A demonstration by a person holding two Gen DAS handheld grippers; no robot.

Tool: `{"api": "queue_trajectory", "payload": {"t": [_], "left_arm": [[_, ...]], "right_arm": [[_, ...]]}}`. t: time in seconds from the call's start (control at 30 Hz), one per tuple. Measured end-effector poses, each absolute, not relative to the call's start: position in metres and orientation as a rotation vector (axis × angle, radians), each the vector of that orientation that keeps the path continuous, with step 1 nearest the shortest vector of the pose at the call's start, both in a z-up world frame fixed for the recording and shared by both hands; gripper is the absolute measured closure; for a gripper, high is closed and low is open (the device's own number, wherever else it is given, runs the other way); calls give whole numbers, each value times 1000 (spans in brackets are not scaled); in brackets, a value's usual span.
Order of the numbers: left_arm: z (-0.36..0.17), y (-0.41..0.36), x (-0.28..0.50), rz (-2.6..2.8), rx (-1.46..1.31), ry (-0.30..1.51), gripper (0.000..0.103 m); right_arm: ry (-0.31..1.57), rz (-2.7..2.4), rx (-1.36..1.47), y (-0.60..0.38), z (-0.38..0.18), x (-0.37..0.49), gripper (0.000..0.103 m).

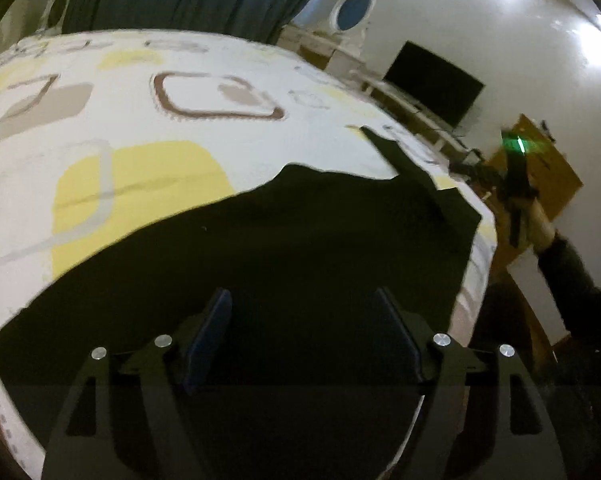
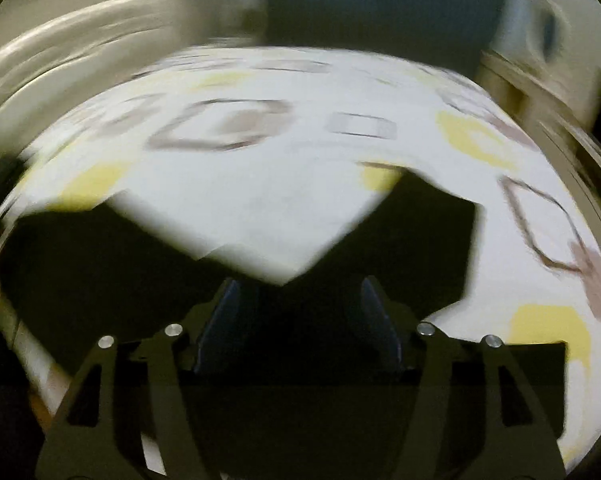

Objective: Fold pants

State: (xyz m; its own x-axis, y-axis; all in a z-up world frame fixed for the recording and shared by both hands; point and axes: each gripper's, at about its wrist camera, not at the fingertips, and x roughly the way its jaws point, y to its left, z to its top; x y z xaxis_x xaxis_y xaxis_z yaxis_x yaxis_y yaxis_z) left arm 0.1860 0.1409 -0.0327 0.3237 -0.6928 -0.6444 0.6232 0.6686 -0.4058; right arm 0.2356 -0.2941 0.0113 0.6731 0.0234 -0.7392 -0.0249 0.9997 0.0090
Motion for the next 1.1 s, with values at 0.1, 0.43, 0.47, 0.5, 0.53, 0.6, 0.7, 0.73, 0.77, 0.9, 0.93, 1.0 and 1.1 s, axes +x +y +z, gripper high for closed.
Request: {"api": "queue_trajectory", "payload": {"t": [0.1,0.43,0.47,0.5,0.53,0.6,0.7,0.73,0.77,0.9,0.93,1.0,1.1], "left_arm": [[-45,137,191,-826,-98,925,27],[-53,144,189,-856,-175,886,26],[-53,144,189,-858,-180,885,25],[-53,145,190,-861,-185,883,25],[-53,145,190,-863,-189,882,25],[-53,145,190,-870,-196,880,24],[-54,145,191,-874,-199,878,23],[-54,145,190,-875,-198,878,23],[-54,145,190,-876,-195,877,23],[-54,143,190,-877,-192,877,22],[-54,143,189,-877,-193,875,22],[-54,143,190,-879,-193,876,21],[-54,143,190,-884,-205,875,21]], "right_arm": [[893,-49,151,-329,11,298,39],[1101,-302,122,-354,-39,452,44],[1116,-312,128,-356,-46,458,44],[1127,-325,128,-359,-50,464,44],[1141,-336,131,-362,-56,470,44],[1157,-347,136,-364,-64,477,44],[1175,-373,144,-369,-71,484,44],[1177,-377,149,-370,-71,486,44],[1183,-381,158,-371,-71,487,46],[1197,-405,143,-373,-69,489,54],[1200,-410,132,-372,-68,492,55],[1208,-415,113,-369,-70,490,57],[1219,-411,107,-369,-70,490,71]]}}
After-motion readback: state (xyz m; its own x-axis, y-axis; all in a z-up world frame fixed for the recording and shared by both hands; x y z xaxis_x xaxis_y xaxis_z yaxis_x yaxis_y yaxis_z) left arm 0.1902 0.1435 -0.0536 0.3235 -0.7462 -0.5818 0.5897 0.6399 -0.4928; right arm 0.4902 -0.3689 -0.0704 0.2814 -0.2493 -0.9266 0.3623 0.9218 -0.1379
